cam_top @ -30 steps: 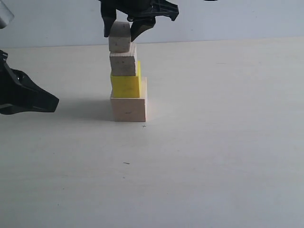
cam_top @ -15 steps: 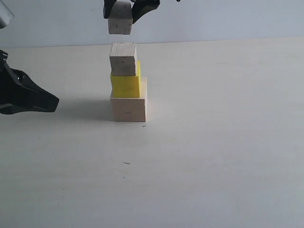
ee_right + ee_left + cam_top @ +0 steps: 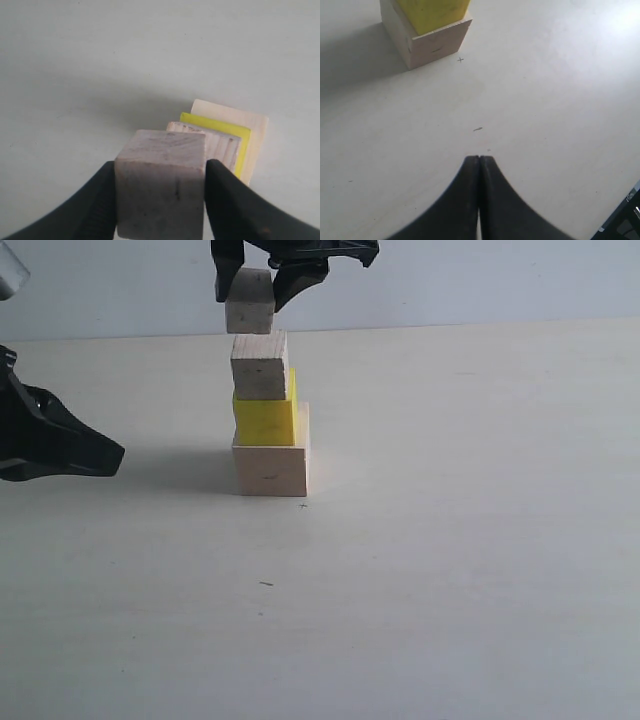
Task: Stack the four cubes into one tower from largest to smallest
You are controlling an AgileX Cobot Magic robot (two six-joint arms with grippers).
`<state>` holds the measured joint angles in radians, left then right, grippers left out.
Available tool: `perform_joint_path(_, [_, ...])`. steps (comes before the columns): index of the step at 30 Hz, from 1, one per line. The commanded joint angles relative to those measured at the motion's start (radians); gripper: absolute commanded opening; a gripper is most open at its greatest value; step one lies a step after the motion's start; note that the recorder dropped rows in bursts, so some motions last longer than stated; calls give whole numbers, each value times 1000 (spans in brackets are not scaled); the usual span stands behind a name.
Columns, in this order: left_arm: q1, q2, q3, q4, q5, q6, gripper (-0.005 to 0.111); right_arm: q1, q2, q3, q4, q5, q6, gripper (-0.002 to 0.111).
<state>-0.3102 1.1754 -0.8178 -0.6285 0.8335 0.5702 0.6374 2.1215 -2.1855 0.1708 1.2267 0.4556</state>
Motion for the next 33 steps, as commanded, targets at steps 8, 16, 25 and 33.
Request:
perform_joint_path(8, [-1,-7,3,-10,6,4,0,-3,10,-2,4,-6,-7,0])
perform_joint_path(16, [-1,-7,3,-10,6,4,0,-3,18,-2,2,-6,-7,0])
perform_joint_path(25, [-1,-7,3,-10,8,4,0,-3,27,-2,6,-6,-7,0])
perform_joint_path(33, [-1,-7,3,-10,8,6,0,-3,-19,-2,-30,-6,-23,0])
